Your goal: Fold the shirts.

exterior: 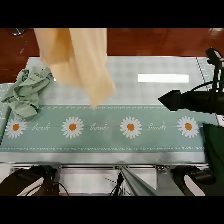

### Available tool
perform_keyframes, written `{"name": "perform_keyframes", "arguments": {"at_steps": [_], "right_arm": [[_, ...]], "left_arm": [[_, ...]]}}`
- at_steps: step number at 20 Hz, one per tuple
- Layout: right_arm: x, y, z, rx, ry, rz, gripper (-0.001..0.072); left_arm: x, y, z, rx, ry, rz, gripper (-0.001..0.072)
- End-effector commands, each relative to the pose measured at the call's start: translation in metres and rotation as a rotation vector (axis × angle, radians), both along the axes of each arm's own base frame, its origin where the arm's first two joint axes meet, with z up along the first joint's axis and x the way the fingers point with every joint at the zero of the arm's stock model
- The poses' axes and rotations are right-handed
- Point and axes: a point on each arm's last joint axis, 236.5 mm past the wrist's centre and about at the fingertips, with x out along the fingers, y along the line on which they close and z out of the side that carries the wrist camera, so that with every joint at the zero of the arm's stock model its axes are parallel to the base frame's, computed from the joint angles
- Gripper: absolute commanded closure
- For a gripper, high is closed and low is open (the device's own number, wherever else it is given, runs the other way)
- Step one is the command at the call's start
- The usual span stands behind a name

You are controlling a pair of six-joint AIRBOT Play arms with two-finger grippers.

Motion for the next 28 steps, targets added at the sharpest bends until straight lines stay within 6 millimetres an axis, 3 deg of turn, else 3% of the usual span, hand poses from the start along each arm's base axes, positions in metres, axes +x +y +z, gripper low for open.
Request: {"name": "perform_keyframes", "arguments": {"at_steps": [1, 3, 5, 6, 9, 11, 14, 16, 17, 18, 20, 22, 24, 25, 26, 27, 28], "right_arm": [[-0.001, -0.004, 0.004, -0.011, -0.019, -0.011, 0.0086], [0.0, -0.005, 0.005, -0.012, -0.025, -0.016, 0.0087], [0.001, -0.006, 0.005, -0.017, -0.026, -0.02, 0.0087], [0.001, -0.008, 0.004, -0.022, -0.024, -0.026, 0.0087], [0.002, -0.009, 0.003, -0.027, -0.022, -0.035, 0.0087], [0.002, -0.01, 0.003, -0.028, -0.022, -0.034, 0.0087], [0.01, -0.021, 0.003, -0.076, -0.059, -0.058, 0.0087], [0.022, -0.038, 0.004, -0.128, -0.096, -0.116, 0.0087], [0.026, -0.049, 0.004, -0.155, -0.106, -0.155, 0.0086], [0.03, -0.06, 0.003, -0.194, -0.112, -0.189, 0.0086], [0.034, -0.096, -0.002, -0.302, -0.105, -0.272, 0.0084], [0.026, -0.165, -0.006, -0.447, -0.056, -0.43, 0.0084], [-0.005, -0.246, -0.015, -0.559, 0.053, -0.644, 0.0084], [-0.023, -0.269, -0.03, -0.531, 0.124, -0.738, 0.0084], [-0.036, -0.272, -0.053, -0.427, 0.197, -0.801, 0.0085], [-0.039, -0.259, -0.077, -0.297, 0.241, -0.805, 0.0085], [-0.032, -0.229, -0.098, -0.143, 0.263, -0.755, 0.0085]], "left_arm": [[-0.042, -0.028, -0.025, -0.062, 0.045, -0.114, 0.0672], [-0.054, -0.031, -0.062, -0.122, 0.107, -0.126, 0.0672], [-0.059, -0.033, -0.124, -0.151, 0.227, -0.135, 0.0672], [-0.057, -0.034, -0.164, -0.139, 0.304, -0.13, 0.0671], [-0.048, -0.034, -0.31, -0.043, 0.577, -0.082, 0.0671], [-0.053, -0.036, -0.401, 0.062, 0.745, -0.066, 0.0671], [-0.075, -0.03, -0.493, 0.21, 0.941, -0.076, 0.067], [-0.087, -0.02, -0.523, 0.307, 1.027, -0.092, 0.0663], [-0.089, -0.014, -0.529, 0.329, 1.059, -0.092, 0.0485], [-0.09, -0.008, -0.53, 0.337, 1.089, -0.093, 0.0004], [-0.088, 0.016, -0.528, 0.438, 1.103, -0.066, 0.0002], [-0.071, 0.06, -0.514, 0.492, 1.154, 0.069, 0.0004], [-0.038, 0.115, -0.493, 0.469, 1.137, 0.281, 0.0006], [-0.022, 0.141, -0.489, 0.375, 1.15, 0.397, 0.0006], [-0.012, 0.162, -0.495, 0.25, 1.215, 0.491, 0.0007], [-0.013, 0.17, -0.513, 0.11, 1.325, 0.517, 0.0007], [-0.02, 0.161, -0.531, 0.01, 1.428, 0.442, 0.0008]]}}
